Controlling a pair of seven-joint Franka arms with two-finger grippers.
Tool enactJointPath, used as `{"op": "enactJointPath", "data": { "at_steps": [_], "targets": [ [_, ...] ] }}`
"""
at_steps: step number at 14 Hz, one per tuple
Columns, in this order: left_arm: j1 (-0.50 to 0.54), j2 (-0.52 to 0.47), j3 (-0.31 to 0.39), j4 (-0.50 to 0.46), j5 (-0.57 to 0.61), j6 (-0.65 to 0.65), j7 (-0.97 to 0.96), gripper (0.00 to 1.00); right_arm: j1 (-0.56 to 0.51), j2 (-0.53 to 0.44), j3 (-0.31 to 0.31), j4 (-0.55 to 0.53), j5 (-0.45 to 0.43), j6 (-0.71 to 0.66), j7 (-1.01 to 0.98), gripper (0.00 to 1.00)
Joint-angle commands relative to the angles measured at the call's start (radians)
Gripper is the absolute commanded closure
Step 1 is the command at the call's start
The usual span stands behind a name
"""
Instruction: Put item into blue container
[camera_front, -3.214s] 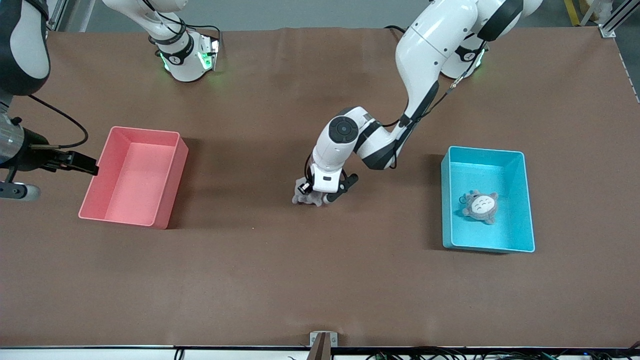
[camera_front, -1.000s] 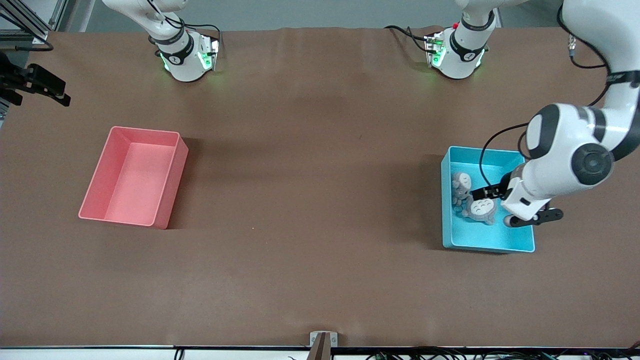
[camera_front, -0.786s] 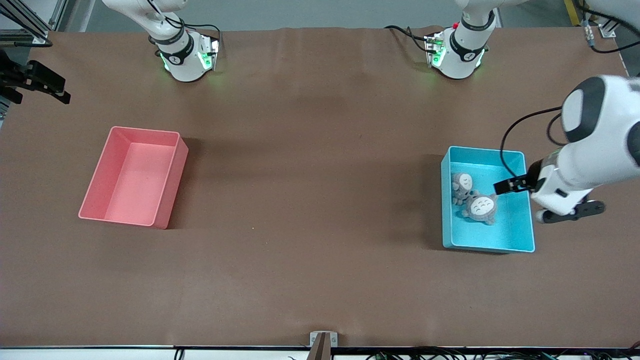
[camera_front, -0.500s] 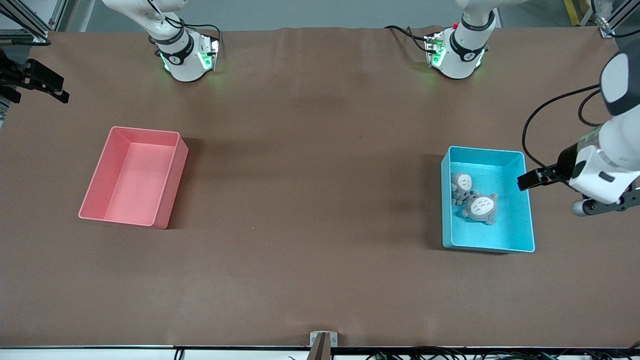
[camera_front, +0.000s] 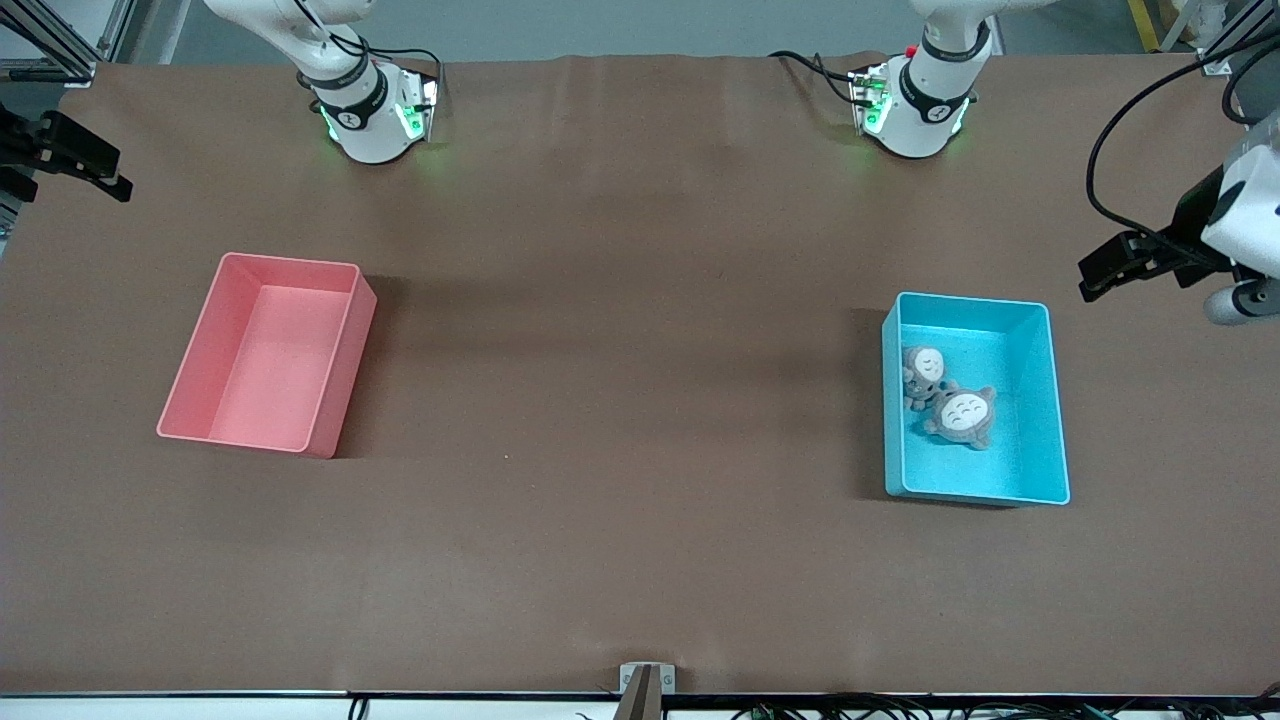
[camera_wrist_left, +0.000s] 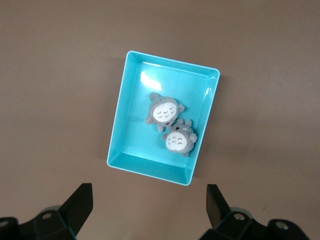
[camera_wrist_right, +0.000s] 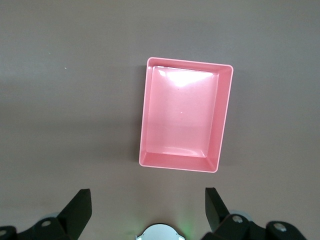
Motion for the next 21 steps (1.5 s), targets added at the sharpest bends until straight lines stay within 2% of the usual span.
{"op": "enactJointPath", "data": {
  "at_steps": [1,2,3,6,10,14,21],
  "targets": [
    [-0.069,-0.076,0.110,-0.092,-0.068,-0.020,0.052,0.00,0.004,-0.027,-0.008,-0.023,0.016,0.006,-0.013,0.00],
    [-0.108,-0.107,0.173,-0.129,-0.095,-0.020,0.079,0.00,0.004,-0.027,-0.006,-0.023,0.017,0.006,-0.013,0.00],
    [-0.131,-0.120,0.197,-0.145,-0.101,-0.020,0.089,0.00,0.005,-0.027,-0.006,-0.023,0.017,0.007,-0.013,0.00],
    [-0.171,-0.152,0.203,-0.192,-0.095,-0.006,0.090,0.00,0.005,-0.027,-0.006,-0.023,0.027,0.006,-0.013,0.00],
    [-0.176,-0.218,0.203,-0.269,-0.089,0.037,0.086,0.00,0.004,-0.027,-0.008,-0.023,0.034,-0.005,-0.013,0.00],
    [-0.168,-0.190,0.195,-0.200,-0.027,0.029,0.112,0.00,0.005,-0.027,-0.006,-0.023,0.034,-0.009,-0.014,0.00],
    [-0.160,-0.176,0.201,-0.200,-0.087,0.021,0.130,0.00,0.004,-0.027,-0.006,-0.023,0.036,-0.019,-0.013,0.00]
  ]
}}
